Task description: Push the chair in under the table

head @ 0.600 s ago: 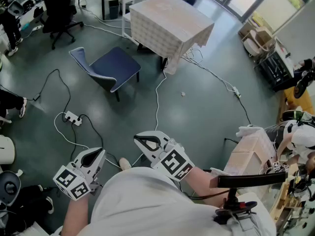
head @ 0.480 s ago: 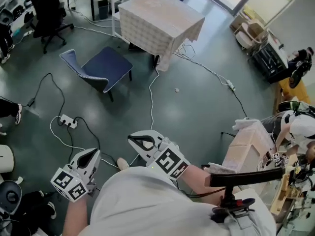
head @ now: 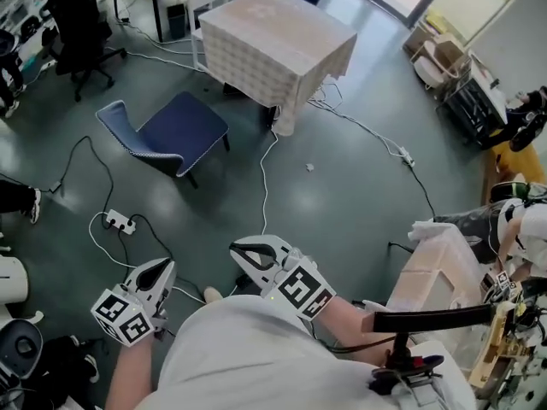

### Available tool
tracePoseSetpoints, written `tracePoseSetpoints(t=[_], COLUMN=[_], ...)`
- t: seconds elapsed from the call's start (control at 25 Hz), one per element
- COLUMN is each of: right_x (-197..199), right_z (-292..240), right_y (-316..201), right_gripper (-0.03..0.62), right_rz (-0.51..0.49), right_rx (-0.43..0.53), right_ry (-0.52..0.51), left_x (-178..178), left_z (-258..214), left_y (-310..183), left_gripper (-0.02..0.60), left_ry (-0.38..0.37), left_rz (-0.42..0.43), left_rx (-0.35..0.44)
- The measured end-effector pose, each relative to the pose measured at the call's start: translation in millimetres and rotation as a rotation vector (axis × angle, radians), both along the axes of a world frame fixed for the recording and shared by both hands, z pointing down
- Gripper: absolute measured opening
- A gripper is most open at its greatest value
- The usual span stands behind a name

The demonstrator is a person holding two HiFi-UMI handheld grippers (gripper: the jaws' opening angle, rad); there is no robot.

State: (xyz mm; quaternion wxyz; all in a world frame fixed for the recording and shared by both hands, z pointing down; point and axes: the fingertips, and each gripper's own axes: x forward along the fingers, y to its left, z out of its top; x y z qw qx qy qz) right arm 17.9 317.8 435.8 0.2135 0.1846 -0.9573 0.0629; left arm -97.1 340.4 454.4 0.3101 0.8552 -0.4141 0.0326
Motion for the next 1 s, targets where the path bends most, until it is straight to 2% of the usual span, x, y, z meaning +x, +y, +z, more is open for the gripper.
tracePoseSetpoints(t=[0.12, 0.24, 0.36, 0.44, 0.56, 0.76, 0.88, 1.0], right_x=[15.9, 25.4, 44.3, 56.5, 61.1, 53.2, 42.7, 25.7], right_z=[5.1, 3.0, 2.8, 7.1, 17.6, 19.8, 14.2, 7.4], right_y=[-32.6, -67.0, -103.8, -125.2, -150.0, -190.6, -224.8, -262.6], right_gripper=[0.019, 0.116, 0.148, 0.155, 0.160, 0.175, 0.188, 0.193], right_rz=[0.005, 0.006, 0.017, 0.019, 0.018, 0.056, 0.101, 0.171], right_rx=[-0.006, 0.013, 0.018, 0.019, -0.001, -0.001, 0.001, -0.011], right_ry=[-0.004, -0.011, -0.006, 0.003, 0.010, 0.014, 0.029, 0.039], left_x=[3.0, -6.6, -13.9, -22.1, -46.5, -116.8, -176.7, -243.0], left_z=[4.6, 6.7, 5.7, 7.3, 17.7, 49.4, 72.0, 112.0], left_y=[-36.5, -76.8, -117.3, -144.4, -178.1, -240.8, -287.8, -332.8], left_gripper=[0.012, 0.022, 0.104, 0.129, 0.166, 0.206, 0.230, 0.252], left_ry=[-0.034, -0.072, -0.114, -0.129, -0.112, -0.127, -0.141, -0.201], left_rz=[-0.031, -0.088, -0.153, -0.203, -0.297, -0.437, -0.523, -0.593], left_rx=[0.002, -0.015, -0.029, -0.028, -0.068, -0.165, -0.226, -0.326])
